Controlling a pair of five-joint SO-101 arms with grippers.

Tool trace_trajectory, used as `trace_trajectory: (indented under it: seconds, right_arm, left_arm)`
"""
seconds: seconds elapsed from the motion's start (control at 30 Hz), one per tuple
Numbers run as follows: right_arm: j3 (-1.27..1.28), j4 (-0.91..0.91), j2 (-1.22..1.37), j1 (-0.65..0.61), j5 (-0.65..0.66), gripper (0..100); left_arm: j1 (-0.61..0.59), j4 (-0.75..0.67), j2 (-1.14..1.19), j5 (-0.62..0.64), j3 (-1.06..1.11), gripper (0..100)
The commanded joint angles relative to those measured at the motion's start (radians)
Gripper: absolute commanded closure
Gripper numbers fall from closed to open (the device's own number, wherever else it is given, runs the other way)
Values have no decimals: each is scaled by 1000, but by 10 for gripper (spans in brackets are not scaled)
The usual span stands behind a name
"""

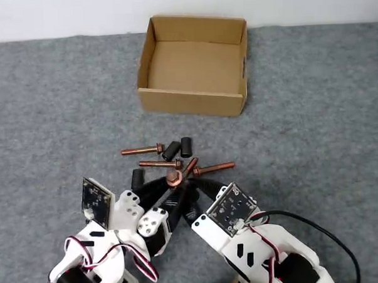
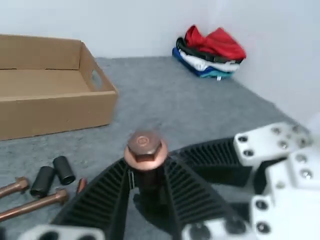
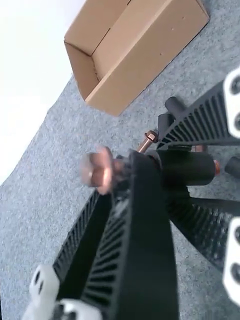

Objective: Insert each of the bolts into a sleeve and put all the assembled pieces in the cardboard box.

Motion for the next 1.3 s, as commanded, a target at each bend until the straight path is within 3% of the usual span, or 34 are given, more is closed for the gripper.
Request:
trace_trajectory:
  seconds: [0.0,0.13,0.4,0.5,0.67,0.87,1.03,1.27]
  right_arm:
    - [-9,-30,-10,-1,8,990]
    - [-8,-30,-10,-1,8,990]
    - [-6,-30,-10,2,6,990]
    - [-6,-28,-8,44,0,990]
    - [-11,-21,-8,223,-104,991]
    - [-28,-19,24,351,-199,991]
    - [-152,51,226,410,-295,991]
    - [-425,61,639,424,-388,991]
  left_arm:
    - [5,57,0,-48,-12,848]
    - [2,109,0,-61,-16,733]
    - [-3,121,0,-75,-102,733]
    - [-40,114,-2,-75,-142,788]
    - [-219,84,-6,-77,-157,1000]
    - [-485,81,-6,-124,-19,995]
    - [-672,54,-6,-206,153,995]
    - [-764,-46,-6,-334,375,995]
